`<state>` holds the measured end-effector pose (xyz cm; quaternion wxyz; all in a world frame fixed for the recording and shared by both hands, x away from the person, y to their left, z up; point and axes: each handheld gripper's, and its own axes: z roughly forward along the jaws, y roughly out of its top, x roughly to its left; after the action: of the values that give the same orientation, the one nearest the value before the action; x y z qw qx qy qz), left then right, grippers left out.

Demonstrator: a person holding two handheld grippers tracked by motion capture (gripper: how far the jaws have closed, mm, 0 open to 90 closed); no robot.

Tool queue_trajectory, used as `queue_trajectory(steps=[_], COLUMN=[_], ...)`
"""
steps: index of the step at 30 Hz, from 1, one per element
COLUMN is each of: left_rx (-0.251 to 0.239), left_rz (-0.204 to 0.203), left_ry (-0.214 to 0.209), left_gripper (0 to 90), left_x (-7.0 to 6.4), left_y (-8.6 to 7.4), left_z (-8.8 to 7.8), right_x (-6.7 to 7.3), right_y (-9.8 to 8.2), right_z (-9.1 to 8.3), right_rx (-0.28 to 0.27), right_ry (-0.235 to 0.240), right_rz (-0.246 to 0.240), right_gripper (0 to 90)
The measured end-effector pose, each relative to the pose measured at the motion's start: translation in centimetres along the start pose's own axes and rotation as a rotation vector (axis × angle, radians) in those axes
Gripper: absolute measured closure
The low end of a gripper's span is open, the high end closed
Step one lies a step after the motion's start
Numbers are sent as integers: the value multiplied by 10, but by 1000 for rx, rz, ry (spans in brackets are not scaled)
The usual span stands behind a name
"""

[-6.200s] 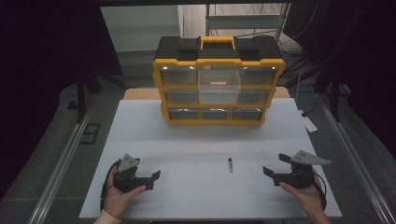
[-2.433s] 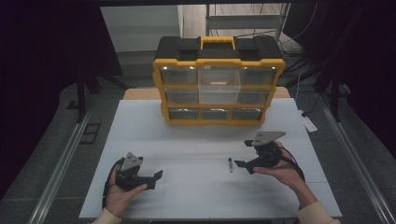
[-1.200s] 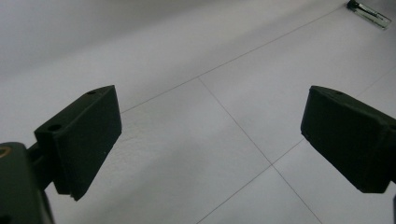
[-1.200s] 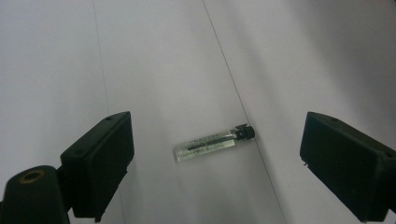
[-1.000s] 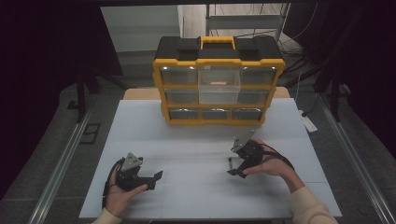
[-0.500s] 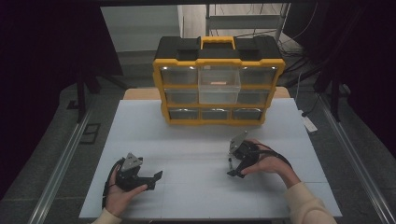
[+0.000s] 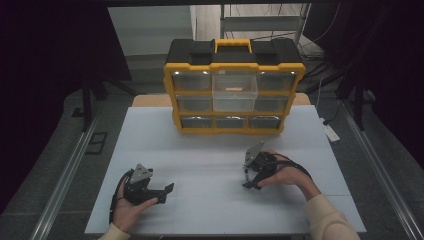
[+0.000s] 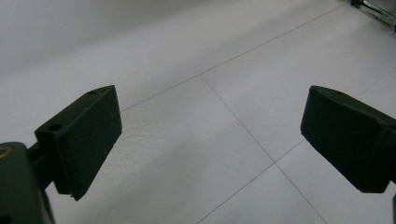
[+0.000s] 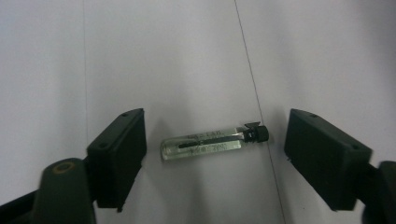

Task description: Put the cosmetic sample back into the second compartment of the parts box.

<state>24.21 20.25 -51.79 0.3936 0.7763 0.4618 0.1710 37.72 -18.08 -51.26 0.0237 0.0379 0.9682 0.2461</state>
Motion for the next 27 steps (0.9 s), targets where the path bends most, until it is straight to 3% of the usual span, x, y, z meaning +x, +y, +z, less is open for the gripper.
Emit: queue_trajectory(steps=[9, 23, 27], left_rx=[-1, -7, -8], left_rz=[-1, -4, -4], left_ry=[0, 3, 5], left_gripper=[58, 58, 58], left_x=[0, 2, 2], left_y=[0, 0, -1], left_z=[0, -2, -3], right_x=[-1, -2, -2], right_y=[-1, -1, -2], right_z=[-3, -5, -11], right_rx=[-9, -7, -40], right_ry=[-1, -11, -22], right_rz=[-1, 18, 51], right_gripper=[394, 402, 402])
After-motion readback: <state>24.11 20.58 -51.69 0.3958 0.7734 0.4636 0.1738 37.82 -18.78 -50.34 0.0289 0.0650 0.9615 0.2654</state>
